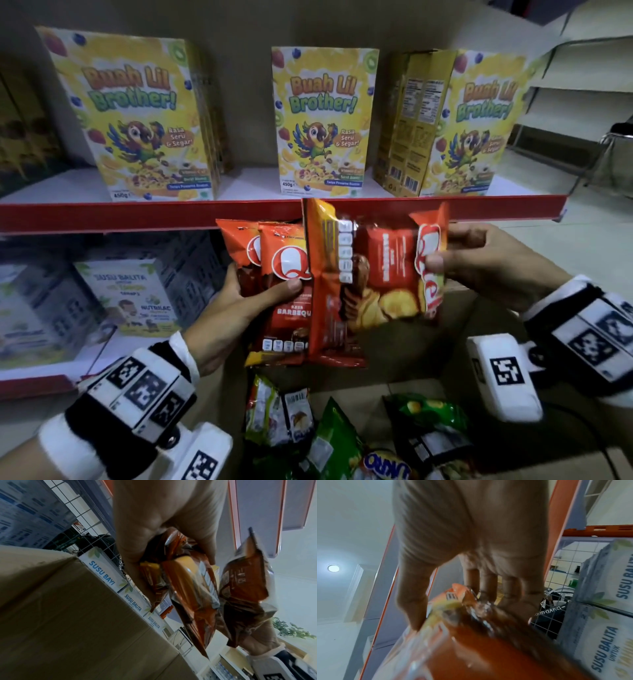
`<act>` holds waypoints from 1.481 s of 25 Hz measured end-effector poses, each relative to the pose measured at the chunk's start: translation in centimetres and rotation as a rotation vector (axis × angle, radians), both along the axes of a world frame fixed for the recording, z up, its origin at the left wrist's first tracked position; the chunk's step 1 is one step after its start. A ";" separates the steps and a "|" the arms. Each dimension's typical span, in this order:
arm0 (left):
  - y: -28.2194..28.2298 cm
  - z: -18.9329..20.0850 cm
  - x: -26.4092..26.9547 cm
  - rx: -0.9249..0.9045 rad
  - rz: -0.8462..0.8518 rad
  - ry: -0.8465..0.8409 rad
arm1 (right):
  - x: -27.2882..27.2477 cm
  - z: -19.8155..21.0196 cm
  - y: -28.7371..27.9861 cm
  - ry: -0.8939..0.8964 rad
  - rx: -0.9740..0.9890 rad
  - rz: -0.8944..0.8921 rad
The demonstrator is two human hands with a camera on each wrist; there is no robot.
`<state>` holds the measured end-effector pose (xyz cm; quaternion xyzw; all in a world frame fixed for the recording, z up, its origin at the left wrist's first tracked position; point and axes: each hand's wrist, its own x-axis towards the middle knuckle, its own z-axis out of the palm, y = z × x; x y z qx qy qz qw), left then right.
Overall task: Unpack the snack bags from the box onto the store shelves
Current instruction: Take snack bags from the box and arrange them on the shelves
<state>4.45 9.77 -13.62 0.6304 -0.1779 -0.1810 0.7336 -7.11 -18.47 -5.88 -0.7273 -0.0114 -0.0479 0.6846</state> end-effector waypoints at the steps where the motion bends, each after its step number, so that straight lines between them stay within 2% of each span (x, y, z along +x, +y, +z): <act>1: -0.1 0.0 0.1 -0.008 -0.001 -0.001 | 0.1 -0.1 -0.1 0.016 0.072 -0.022; 3: -0.4 0.1 0.0 -0.033 0.014 -0.006 | 0.1 -0.3 0.0 0.067 0.151 -0.041; 7: -0.8 0.5 0.0 -0.092 0.082 -0.004 | 0.1 -0.5 1.0 0.145 0.060 -0.101; 12: -1.4 1.6 -0.3 -0.105 0.144 -0.078 | 0.2 -0.2 1.1 0.086 0.156 0.072; 16: -1.4 3.8 0.5 -0.139 0.157 -0.226 | 0.5 1.6 -0.1 -0.029 0.151 0.072; 20: -1.8 4.6 2.4 -0.190 0.205 -0.255 | 1.9 1.8 -0.5 -0.127 0.186 0.022; 25: -3.2 5.8 4.8 -0.237 0.362 -0.337 | 6.0 2.1 0.1 -0.126 0.259 -0.030; 28: -3.4 9.0 5.0 -0.179 0.425 -0.371 | 7.1 4.7 0.6 -0.086 0.343 -0.075; 30: -3.5 12.6 4.5 -0.119 0.441 -0.303 | 7.1 7.8 1.1 -0.018 0.393 -0.080; 34: -4.1 19.9 2.9 -0.047 0.450 -0.149 | 5.5 16.4 1.3 0.074 0.433 -0.092; 37: -4.4 27.1 1.6 -0.005 0.415 -0.131 | 4.2 23.8 1.2 0.106 0.382 -0.150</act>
